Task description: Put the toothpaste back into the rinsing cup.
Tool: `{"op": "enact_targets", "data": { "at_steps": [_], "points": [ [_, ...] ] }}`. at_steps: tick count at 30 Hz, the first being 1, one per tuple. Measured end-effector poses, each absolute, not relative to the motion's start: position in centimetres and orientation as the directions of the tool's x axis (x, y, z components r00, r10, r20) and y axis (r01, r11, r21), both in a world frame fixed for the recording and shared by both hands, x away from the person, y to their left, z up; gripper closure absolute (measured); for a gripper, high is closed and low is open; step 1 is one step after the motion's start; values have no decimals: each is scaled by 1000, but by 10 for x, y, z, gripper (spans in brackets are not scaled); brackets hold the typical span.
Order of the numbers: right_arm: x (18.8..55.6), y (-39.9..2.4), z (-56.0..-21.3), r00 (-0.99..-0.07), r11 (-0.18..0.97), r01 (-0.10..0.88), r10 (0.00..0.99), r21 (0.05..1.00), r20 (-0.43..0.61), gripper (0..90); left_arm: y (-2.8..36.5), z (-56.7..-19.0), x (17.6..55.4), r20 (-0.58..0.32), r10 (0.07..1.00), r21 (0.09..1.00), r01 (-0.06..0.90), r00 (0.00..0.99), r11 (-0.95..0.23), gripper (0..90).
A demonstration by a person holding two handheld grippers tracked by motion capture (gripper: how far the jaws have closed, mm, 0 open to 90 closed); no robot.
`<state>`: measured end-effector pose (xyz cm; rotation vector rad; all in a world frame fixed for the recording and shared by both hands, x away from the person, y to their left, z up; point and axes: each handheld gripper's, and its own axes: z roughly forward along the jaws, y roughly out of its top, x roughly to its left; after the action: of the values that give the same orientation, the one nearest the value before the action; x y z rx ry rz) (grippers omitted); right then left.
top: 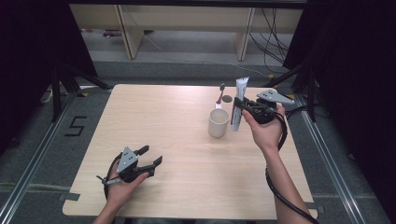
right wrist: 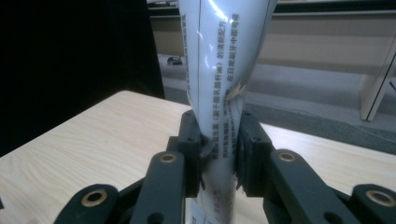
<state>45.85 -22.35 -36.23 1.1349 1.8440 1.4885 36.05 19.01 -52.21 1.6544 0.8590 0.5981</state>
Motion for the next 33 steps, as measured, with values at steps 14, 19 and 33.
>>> {"op": "enact_targets", "data": {
  "at_steps": [14, 19, 33],
  "points": [
    [468, -208, -359, -517, 14, 225, 849, 974, 107, 749, 190, -522, 361, -53, 792, 968, 227, 608, -110, 283],
    [473, -204, -357, -522, 30, 188, 850, 982, 74, 748, 190, -522, 360, -49, 793, 967, 228, 607, -114, 283],
    [484, -189, -357, -526, 20, 169, 847, 985, 73, 748, 190, -522, 361, -53, 791, 967, 228, 610, -111, 283]
  ]
}}
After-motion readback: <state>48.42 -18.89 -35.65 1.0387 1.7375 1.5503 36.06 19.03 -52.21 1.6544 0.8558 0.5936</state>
